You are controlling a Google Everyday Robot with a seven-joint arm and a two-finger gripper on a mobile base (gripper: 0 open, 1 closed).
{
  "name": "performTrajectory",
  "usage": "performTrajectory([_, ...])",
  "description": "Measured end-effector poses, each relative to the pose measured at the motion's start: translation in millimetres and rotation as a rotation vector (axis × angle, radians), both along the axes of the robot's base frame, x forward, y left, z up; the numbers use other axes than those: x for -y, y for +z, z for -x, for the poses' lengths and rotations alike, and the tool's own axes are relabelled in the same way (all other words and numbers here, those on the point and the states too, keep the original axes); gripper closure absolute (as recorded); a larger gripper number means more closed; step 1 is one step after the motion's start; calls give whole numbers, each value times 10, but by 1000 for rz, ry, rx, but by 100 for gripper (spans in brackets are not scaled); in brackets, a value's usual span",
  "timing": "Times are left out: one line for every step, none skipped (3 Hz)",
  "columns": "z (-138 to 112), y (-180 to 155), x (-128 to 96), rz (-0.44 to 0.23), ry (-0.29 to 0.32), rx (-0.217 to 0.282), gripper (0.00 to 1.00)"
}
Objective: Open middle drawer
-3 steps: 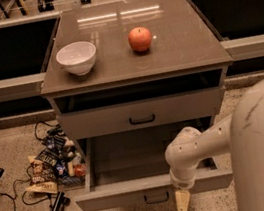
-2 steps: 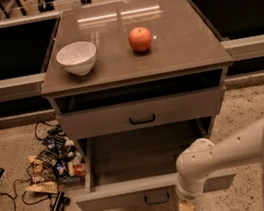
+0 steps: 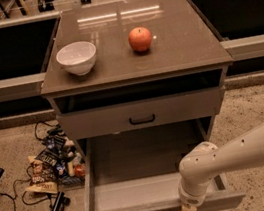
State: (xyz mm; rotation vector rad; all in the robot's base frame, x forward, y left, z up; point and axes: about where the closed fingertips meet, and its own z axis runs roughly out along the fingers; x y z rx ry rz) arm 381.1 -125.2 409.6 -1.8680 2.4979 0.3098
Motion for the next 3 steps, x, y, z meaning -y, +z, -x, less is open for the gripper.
performTrajectory([109, 83, 9, 11, -11, 1, 98])
performTrajectory([110, 82, 9, 11, -11, 1, 100])
performTrajectory([229, 123, 7, 15, -31, 4, 100])
